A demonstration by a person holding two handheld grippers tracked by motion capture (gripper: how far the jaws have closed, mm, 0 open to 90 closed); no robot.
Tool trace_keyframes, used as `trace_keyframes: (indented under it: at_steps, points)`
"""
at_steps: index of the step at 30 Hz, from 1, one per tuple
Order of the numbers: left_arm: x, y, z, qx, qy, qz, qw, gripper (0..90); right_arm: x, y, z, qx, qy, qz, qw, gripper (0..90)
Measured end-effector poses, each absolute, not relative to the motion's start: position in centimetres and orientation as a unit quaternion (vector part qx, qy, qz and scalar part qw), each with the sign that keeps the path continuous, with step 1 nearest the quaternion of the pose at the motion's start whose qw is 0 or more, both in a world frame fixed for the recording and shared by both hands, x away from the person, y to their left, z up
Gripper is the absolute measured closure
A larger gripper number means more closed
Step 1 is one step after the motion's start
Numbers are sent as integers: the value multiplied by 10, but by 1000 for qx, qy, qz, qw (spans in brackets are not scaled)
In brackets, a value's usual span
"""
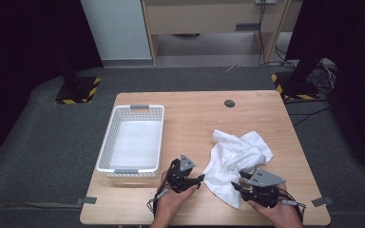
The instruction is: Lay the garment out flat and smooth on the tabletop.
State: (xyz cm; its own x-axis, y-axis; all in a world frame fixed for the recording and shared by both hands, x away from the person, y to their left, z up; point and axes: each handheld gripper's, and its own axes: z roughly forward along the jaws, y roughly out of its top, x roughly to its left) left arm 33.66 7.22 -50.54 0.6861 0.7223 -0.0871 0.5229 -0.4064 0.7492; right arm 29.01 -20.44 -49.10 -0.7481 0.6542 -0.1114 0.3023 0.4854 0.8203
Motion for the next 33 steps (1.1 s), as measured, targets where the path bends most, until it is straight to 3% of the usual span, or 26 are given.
trace_keyframes:
  at_steps: [5, 21, 33]
  points:
    - [336, 71, -508, 832, 374, 124, 391, 413, 285, -179, -504, 259, 854, 412, 182, 581]
    - [334, 70, -508, 831, 374, 122, 393, 413, 286, -148, -535, 245, 874, 386, 168, 509]
    - [332, 70, -510, 831, 375, 119, 392, 414, 292, -158, -534, 262, 870, 389, 150, 825]
